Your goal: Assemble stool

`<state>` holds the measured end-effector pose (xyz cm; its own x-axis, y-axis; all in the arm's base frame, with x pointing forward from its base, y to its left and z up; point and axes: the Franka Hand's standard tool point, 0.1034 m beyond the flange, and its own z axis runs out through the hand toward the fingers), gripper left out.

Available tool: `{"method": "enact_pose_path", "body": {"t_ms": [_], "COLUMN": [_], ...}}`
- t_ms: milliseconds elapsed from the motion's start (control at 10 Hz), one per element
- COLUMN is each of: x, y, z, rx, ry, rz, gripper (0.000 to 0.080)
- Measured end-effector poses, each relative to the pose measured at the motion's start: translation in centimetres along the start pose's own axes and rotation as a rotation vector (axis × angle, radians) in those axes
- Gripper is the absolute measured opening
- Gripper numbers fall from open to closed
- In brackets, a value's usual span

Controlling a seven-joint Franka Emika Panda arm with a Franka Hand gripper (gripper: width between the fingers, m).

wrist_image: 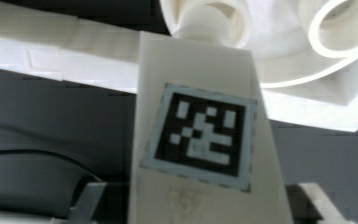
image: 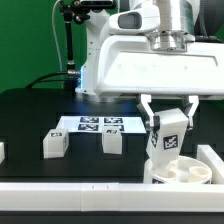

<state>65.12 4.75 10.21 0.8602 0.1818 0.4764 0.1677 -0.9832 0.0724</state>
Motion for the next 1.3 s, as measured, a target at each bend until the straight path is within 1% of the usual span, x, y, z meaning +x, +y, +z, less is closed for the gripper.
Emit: {"method": "enact_pose_path", "body": {"t_ms": [200,400,900,1300], "x": [0.0,-0.1,-0.2,-0.9], "y": [0.0,-1.3,-1.1,-1.3], "z": [0.0,0.3,0.5,1.3], "rx": [0.000,0.006,0.001,-0.003], "ry": [0.000,0.010,0.022,0.028], "rz": [0.000,-0.006,-0.011,-0.015], "gripper": [0.0327,0.0327,0.0327,0.0327]}}
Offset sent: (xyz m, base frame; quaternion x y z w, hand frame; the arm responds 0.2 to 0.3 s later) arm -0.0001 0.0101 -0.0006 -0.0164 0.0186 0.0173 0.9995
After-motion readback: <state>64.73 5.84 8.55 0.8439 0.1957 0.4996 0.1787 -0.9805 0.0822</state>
